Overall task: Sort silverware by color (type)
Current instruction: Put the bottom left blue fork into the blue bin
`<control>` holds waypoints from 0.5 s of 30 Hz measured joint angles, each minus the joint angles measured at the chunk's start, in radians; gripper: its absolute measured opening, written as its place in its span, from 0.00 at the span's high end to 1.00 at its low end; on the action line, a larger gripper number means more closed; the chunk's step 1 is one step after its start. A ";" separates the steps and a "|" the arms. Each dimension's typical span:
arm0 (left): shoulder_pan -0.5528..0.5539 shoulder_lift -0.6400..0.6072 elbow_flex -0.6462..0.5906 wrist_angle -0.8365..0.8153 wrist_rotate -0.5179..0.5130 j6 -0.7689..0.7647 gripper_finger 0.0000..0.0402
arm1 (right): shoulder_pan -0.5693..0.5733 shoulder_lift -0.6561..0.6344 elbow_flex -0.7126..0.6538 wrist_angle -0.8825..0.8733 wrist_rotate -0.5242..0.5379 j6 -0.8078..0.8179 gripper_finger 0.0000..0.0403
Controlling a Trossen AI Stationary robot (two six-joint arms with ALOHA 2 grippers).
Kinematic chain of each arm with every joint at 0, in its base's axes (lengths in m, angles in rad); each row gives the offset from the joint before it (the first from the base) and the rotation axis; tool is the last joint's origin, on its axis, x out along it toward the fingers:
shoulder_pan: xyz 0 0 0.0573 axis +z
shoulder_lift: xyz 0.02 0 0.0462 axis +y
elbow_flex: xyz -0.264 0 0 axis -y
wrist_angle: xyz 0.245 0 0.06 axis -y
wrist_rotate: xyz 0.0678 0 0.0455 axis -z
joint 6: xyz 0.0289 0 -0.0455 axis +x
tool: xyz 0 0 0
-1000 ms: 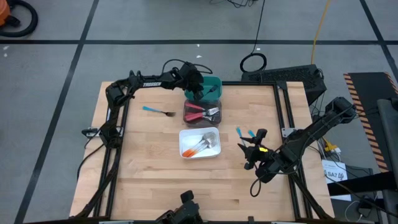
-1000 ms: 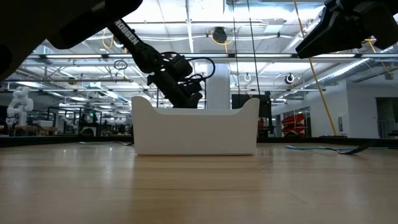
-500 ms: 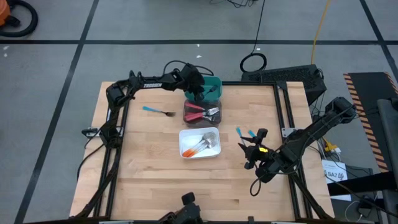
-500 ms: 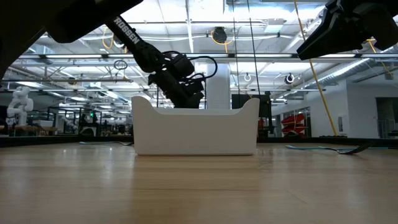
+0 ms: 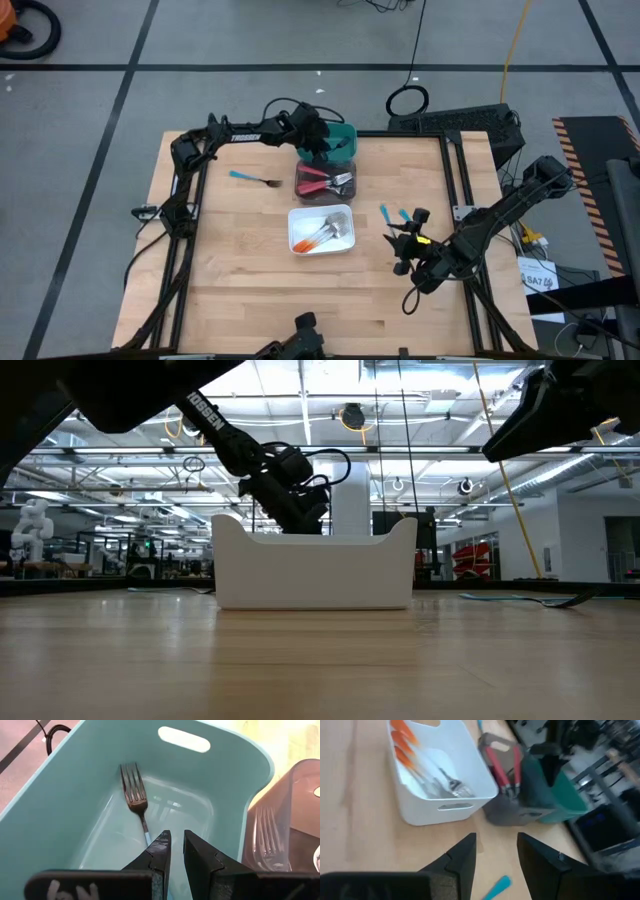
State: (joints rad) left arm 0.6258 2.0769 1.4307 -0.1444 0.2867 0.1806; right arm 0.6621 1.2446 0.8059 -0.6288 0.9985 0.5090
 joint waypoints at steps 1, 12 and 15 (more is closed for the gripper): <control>0.000 0.000 0.000 0.000 0.000 0.000 0.87 | 0.000 0.000 0.000 0.000 -0.012 0.020 0.65; 0.000 0.000 0.000 -0.004 0.000 -0.003 0.87 | -0.017 -0.021 0.017 -0.003 -0.075 0.114 0.65; 0.000 0.000 0.000 -0.005 0.000 -0.007 0.87 | -0.040 -0.028 0.046 -0.028 -0.117 0.114 0.65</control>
State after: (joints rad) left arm 0.6258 2.0766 1.4307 -0.1492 0.2871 0.1738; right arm 0.6218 1.2164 0.8521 -0.6565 0.8815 0.6231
